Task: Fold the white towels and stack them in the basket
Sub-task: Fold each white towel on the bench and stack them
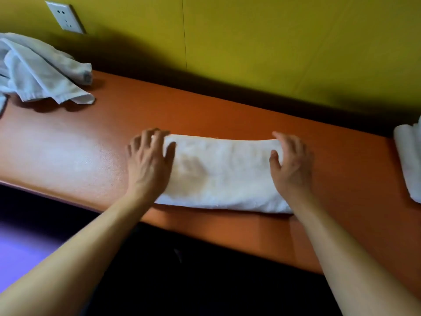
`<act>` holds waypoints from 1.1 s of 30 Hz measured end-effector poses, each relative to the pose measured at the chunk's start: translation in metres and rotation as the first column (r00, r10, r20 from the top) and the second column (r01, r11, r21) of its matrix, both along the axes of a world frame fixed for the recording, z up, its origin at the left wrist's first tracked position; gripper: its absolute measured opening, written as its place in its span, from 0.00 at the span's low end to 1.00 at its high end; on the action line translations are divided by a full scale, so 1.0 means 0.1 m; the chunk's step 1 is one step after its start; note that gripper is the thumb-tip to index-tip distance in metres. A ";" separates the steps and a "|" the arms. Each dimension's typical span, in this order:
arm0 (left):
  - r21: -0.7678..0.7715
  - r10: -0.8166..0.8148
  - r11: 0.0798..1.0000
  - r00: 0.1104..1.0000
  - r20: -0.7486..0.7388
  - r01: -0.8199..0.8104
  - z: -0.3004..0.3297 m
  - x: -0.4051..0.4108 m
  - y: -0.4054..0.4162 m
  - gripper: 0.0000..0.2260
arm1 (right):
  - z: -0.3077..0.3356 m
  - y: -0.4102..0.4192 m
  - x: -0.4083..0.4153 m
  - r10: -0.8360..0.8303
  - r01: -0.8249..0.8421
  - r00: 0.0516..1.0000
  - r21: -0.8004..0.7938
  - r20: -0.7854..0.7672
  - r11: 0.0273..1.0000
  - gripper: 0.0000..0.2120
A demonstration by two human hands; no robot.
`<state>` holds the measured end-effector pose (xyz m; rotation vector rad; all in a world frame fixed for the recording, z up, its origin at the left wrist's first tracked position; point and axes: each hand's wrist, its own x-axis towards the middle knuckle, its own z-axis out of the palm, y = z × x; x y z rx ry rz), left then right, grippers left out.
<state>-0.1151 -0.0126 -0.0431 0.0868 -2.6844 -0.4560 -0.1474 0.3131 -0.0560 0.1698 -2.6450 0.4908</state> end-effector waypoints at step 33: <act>-0.267 -0.412 0.732 0.719 0.560 0.627 -0.15 1.80 0.92 0.41 | 0.03 -0.50 1.81 -0.237 0.147 0.881 0.239 0.409 0.960 0.29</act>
